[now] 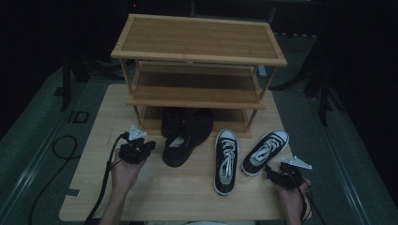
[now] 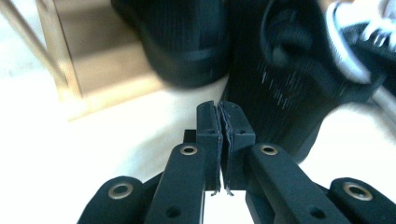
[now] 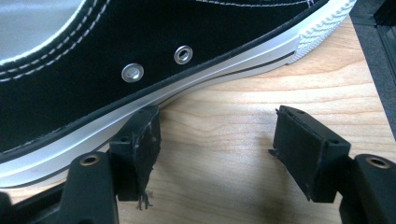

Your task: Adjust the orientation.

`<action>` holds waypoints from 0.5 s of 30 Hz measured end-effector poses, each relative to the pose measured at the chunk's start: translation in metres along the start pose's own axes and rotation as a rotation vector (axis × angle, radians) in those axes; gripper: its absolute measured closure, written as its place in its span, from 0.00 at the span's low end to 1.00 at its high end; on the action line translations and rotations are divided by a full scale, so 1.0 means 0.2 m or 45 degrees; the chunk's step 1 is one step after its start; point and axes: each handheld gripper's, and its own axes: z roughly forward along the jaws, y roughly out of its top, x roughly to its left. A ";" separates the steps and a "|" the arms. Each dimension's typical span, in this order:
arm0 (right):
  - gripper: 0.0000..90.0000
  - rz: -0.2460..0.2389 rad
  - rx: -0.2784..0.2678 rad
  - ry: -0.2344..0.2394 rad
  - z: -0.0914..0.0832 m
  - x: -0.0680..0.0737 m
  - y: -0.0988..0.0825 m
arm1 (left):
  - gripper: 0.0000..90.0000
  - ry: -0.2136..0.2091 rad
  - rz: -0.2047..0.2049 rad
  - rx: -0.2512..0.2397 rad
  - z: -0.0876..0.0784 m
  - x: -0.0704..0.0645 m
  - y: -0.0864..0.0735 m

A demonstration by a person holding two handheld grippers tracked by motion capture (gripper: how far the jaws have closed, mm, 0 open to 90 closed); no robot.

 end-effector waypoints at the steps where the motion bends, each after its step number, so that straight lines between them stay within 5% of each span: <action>1: 0.35 0.000 0.000 0.000 0.00 0.00 0.00 | 0.97 -0.005 0.005 0.021 0.01 0.00 -0.05; 5: 0.35 0.000 0.000 0.000 0.00 0.00 0.00 | 0.97 -0.010 0.060 0.065 0.03 -0.02 -0.11; 15: 0.35 0.000 0.000 0.000 0.00 0.00 0.00 | 0.97 -0.059 0.106 0.107 0.09 -0.05 -0.17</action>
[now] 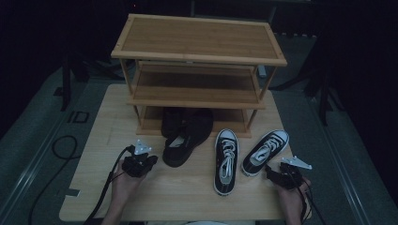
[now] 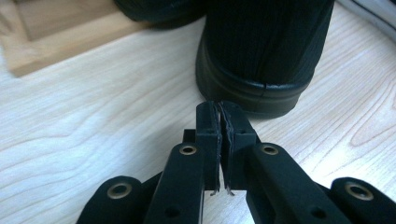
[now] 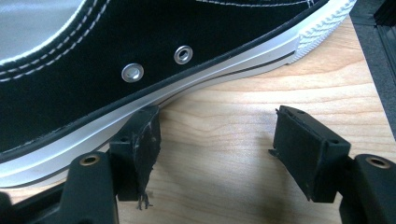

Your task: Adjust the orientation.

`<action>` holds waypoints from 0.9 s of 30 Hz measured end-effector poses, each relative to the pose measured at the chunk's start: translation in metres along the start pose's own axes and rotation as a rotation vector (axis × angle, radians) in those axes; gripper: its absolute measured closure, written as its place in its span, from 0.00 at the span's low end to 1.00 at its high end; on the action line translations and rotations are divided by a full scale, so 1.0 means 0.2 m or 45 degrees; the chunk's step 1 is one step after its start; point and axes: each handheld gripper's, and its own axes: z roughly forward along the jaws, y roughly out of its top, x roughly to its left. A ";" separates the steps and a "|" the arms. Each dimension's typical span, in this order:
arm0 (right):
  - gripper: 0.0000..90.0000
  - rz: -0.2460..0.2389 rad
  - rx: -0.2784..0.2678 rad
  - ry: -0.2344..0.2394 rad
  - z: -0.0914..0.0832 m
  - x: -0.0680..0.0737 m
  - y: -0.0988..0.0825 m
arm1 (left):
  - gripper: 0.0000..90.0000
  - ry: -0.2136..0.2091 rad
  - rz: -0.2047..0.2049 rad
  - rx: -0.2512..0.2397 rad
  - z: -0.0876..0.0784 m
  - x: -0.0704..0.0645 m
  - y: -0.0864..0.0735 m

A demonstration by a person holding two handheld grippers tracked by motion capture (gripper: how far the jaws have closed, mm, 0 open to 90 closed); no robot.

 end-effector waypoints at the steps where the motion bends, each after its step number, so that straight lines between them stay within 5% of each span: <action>1: 0.35 0.000 0.000 0.000 0.00 0.00 0.00 | 0.97 0.000 0.000 0.000 0.00 0.00 0.00; 10: 0.35 0.000 0.000 0.000 0.00 0.00 0.00 | 0.97 -0.075 0.020 0.021 0.07 -0.06 0.01; 27: 0.35 0.000 0.000 0.000 0.00 0.00 0.00 | 0.98 -0.132 0.128 0.044 0.15 -0.22 0.07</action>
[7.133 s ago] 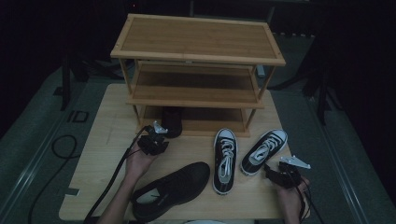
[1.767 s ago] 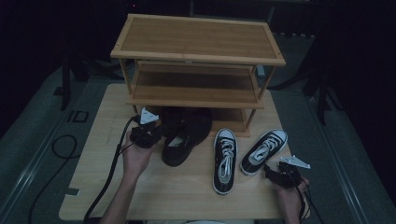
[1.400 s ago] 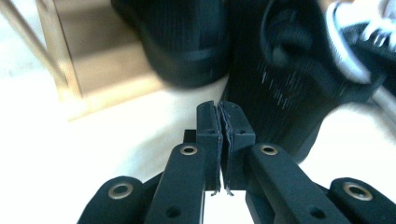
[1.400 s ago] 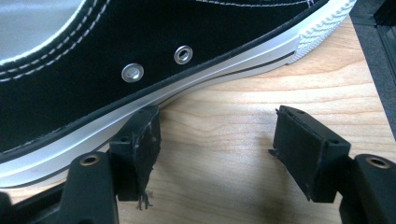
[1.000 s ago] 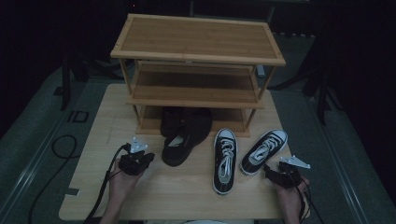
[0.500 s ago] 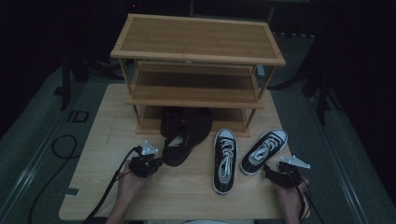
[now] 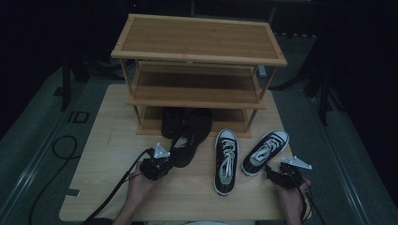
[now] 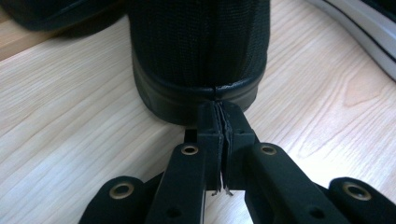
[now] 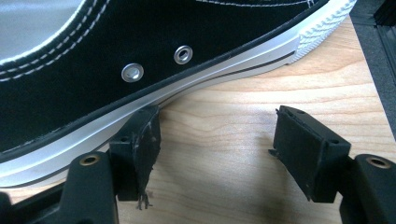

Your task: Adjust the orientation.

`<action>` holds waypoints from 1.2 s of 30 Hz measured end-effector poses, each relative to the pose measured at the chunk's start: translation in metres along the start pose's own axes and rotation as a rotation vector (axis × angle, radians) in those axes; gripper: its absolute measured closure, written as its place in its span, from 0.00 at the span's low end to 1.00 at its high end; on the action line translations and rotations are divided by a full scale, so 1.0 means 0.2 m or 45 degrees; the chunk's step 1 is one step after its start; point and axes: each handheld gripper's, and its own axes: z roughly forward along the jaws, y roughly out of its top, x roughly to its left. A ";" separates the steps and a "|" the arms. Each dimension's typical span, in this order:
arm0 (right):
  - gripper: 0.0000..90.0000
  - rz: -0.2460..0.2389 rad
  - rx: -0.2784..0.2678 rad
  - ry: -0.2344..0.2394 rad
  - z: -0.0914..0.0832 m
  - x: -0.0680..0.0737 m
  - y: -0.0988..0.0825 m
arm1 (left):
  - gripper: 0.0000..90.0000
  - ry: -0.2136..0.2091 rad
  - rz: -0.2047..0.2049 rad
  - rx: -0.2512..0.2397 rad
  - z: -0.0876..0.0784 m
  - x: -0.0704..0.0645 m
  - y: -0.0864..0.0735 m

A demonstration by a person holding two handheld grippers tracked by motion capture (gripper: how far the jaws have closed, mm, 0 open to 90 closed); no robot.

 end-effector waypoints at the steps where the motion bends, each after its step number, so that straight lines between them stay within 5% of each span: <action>1: 0.35 0.000 0.000 0.000 0.00 0.00 0.00 | 0.98 -0.002 0.003 0.000 0.01 -0.01 0.01; 12: 0.35 0.000 0.000 0.000 0.00 0.00 0.00 | 0.98 -0.013 -0.090 -0.030 0.10 -0.03 0.11; 21: 0.35 0.000 0.000 0.000 0.00 0.00 0.00 | 0.97 -0.012 -0.027 -0.050 0.12 -0.09 0.17; 33: 0.34 -0.004 0.000 0.004 0.00 0.00 0.00 | 0.95 0.011 -0.047 -0.088 0.15 -0.12 0.23; 36: 0.34 -0.005 0.000 0.005 0.00 0.00 0.00 | 0.95 -0.023 0.003 -0.080 0.14 -0.15 0.22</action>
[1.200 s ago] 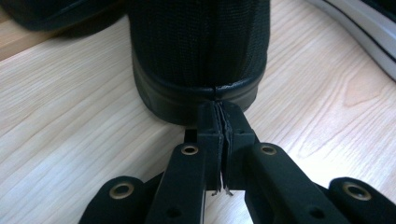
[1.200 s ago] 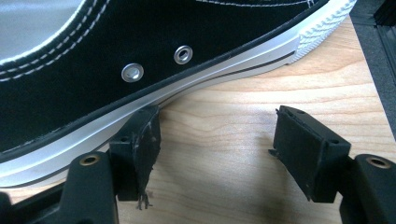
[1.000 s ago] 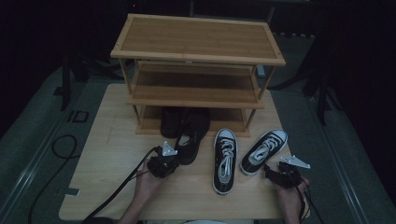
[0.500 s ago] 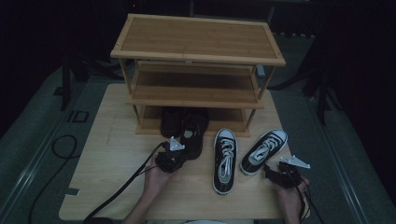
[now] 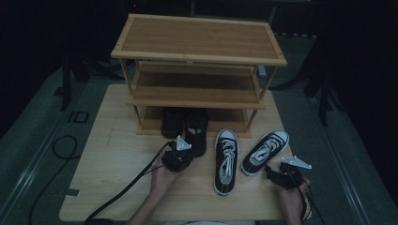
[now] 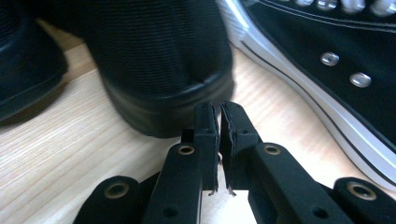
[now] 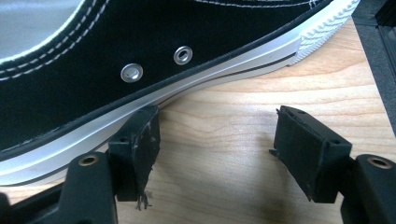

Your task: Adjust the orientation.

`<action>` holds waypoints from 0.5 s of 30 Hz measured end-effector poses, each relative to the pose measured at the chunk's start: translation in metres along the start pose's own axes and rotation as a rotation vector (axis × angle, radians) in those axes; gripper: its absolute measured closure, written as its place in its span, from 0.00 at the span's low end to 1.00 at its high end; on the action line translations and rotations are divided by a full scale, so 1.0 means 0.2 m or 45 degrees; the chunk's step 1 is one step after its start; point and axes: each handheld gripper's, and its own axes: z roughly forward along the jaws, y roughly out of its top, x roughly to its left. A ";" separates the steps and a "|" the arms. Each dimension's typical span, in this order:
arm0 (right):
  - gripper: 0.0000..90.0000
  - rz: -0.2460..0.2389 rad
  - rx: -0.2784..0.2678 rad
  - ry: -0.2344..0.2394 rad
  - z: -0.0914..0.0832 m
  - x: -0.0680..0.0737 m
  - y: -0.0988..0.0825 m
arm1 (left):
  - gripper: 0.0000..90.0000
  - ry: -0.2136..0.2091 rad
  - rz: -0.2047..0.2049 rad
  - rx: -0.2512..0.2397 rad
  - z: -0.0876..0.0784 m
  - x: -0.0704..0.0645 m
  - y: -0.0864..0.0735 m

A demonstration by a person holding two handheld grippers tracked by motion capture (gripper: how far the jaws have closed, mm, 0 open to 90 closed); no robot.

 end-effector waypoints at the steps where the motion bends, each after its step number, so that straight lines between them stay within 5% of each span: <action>1: 0.34 0.000 0.000 0.000 0.00 0.00 0.00 | 0.95 0.000 0.000 0.000 0.00 0.00 0.00; 10: 0.34 0.000 0.000 -0.001 0.00 0.00 0.00 | 0.95 -0.015 0.077 0.114 0.12 -0.06 -0.03; 15: 0.34 -0.001 0.000 0.000 0.00 0.00 0.00 | 0.95 -0.002 0.078 0.121 0.15 -0.06 -0.02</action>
